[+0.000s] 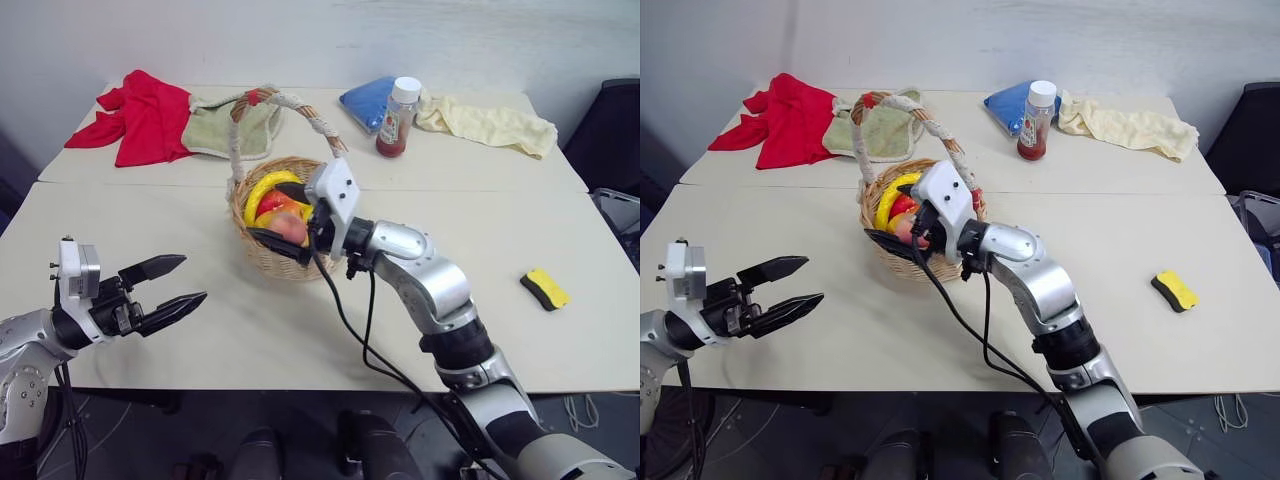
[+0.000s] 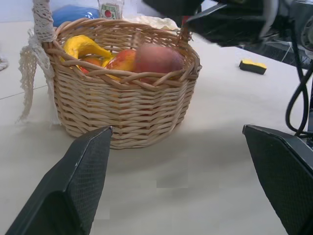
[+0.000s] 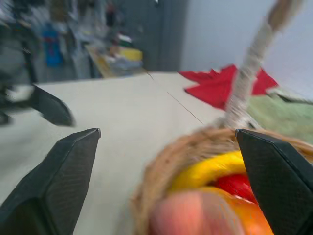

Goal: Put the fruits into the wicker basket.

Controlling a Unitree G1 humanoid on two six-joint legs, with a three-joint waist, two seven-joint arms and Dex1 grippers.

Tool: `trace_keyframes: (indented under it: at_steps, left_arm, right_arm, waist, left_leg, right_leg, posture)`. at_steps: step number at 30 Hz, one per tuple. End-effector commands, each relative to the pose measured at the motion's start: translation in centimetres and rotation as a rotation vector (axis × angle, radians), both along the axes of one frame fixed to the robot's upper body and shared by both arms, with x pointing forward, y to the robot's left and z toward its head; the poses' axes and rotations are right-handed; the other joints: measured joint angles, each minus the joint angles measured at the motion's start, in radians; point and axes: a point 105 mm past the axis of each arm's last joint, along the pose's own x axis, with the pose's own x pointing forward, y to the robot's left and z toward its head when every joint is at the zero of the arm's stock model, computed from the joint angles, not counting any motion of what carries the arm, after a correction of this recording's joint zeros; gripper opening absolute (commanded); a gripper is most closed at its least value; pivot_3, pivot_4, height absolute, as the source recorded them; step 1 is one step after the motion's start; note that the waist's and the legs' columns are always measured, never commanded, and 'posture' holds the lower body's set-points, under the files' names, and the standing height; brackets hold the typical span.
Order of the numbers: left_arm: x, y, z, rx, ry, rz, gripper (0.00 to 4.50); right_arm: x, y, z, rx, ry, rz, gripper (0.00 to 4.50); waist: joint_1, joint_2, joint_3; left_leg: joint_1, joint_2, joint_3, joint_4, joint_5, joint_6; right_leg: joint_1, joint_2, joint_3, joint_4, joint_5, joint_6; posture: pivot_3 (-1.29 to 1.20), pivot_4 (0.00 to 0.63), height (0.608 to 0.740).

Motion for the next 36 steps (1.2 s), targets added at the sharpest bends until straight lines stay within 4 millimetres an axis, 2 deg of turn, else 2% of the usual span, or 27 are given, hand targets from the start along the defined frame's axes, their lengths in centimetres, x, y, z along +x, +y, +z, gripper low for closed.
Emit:
trace_keyframes:
  at_steps: [1, 3, 6, 10, 12, 14, 20, 25, 28, 31, 36]
  left_arm:
    - [-0.2, -0.4, 1.0, -0.007, -0.041, -0.019, 4.5]
    - [-0.3, -0.4, 1.0, -0.005, -0.044, -0.021, 4.5]
    - [-0.3, -0.2, 1.1, 0.004, -0.046, -0.021, 4.5]
    - [-0.3, -0.1, 1.2, 0.01, -0.054, -0.012, 4.5]
    - [-0.2, -0.1, 1.2, 0.007, -0.057, -0.008, 4.5]
    - [-0.1, -0.2, 1.2, 0.005, -0.058, -0.009, 4.5]
    - [0.3, -0.6, 1.4, 0.003, -0.07, -0.016, 4.5]
    - [0.7, -0.8, 1.9, 0.003, -0.085, -0.024, 4.5]
    - [0.9, -1.1, 1.9, 0.002, -0.098, -0.027, 4.5]
    - [0.9, -1.4, 2.3, -0.014, -0.129, -0.024, 4.5]
    - [0.5, -1.5, 1.9, -0.015, -0.112, -0.03, 4.5]
  right_arm:
    - [-3.8, -2.4, 2.8, 0.151, -0.002, 0.215, 4.48]
    - [-5.2, -5.2, 1.7, 0.101, 0.014, 0.245, 4.48]
    - [-5.7, -9.5, -0.4, 0.002, 0.062, 0.178, 4.48]
    - [-3.5, -14.2, -2.3, -0.101, 0.047, -0.021, 4.48]
    - [-1.6, -15.1, -2.2, -0.109, 0.023, -0.103, 4.48]
    - [-0.4, -15.0, -2.0, -0.105, 0.003, -0.129, 4.48]
    - [4.3, -10.7, -1.8, -0.083, 0.007, -0.103, 4.48]
    - [6.2, -7.8, -1.0, -0.065, 0.016, -0.037, 4.48]
    - [6.9, -7.1, -1.0, -0.074, 0.012, -0.035, 3.91]
    - [6.5, -7.0, -0.9, -0.084, -0.017, 0.002, 2.9]
    - [5.5, -7.8, 0.0, -0.04, -0.072, 0.013, 1.2]
  waist:
    - [0.001, 0.0, 0.0]
    - [0.006, 0.0, 0.0]
    - [0.011, 0.0, 0.0]
    - [-0.002, 0.0, 0.0]
    - [-0.007, 0.0, 0.0]
    - [-0.007, 0.0, 0.0]
    - [-0.006, 0.001, 0.0]
    - [-0.001, 0.001, 0.0]
    - [0.003, 0.001, 0.0]
    - [0.002, 0.001, 0.0]
    - [-0.002, 0.001, 0.0]
  left_leg:
    - [0.0, 0.0, 0.0, 0.0, 0.0, 0.0]
    - [0.0, 0.0, 0.0, 0.0, 0.0, 0.0]
    - [0.002, -0.001, -0.002, 0.0, -0.001, 0.001]
    - [0.004, -0.002, 0.0, 0.0, -0.001, 0.002]
    - [0.006, 0.0, 0.002, 0.0, -0.001, 0.002]
    - [0.007, 0.0, 0.002, 0.001, 0.0, 0.001]
    - [0.005, 0.003, 0.001, 0.0, 0.001, -0.001]
    - [0.001, 0.002, 0.004, 0.0, 0.002, -0.003]
    - [-0.001, 0.001, 0.004, 0.001, 0.002, -0.003]
    - [-0.001, 0.001, 0.003, 0.0, 0.002, -0.003]
    - [-0.001, 0.002, 0.004, 0.0, 0.002, -0.003]
  right_leg:
    - [0.0, 0.0, 0.0, 0.0, 0.0, 0.0]
    - [0.001, 0.0, 0.0, 0.0, 0.0, 0.0]
    - [0.006, -0.002, -0.002, -0.005, 0.0, 0.0]
    - [0.007, -0.002, -0.001, -0.006, 0.0, 0.001]
    - [0.007, 0.002, 0.001, -0.005, 0.0, 0.0]
    - [0.007, 0.005, 0.002, -0.003, 0.0, -0.001]
    - [0.002, 0.007, 0.001, 0.002, -0.001, -0.004]
    - [-0.003, 0.005, 0.003, 0.004, -0.001, -0.003]
    - [-0.004, 0.003, 0.003, 0.003, 0.0, -0.003]
    - [-0.004, 0.002, 0.003, 0.002, 0.0, -0.003]
    - [-0.004, 0.003, 0.003, 0.003, 0.0, -0.002]
  posture:
    - [0.0, 0.15, 0.74]
    - [0.0, 0.15, 0.74]
    - [0.0, 0.15, 0.74]
    - [0.0, 0.15, 0.74]
    - [0.0, 0.15, 0.74]
    - [0.0, 0.15, 0.74]
    - [0.0, 0.15, 0.74]
    - [0.0, 0.15, 0.74]
    - [0.0, 0.15, 0.74]
    - [0.0, 0.15, 0.74]
    - [0.0, 0.15, 0.74]
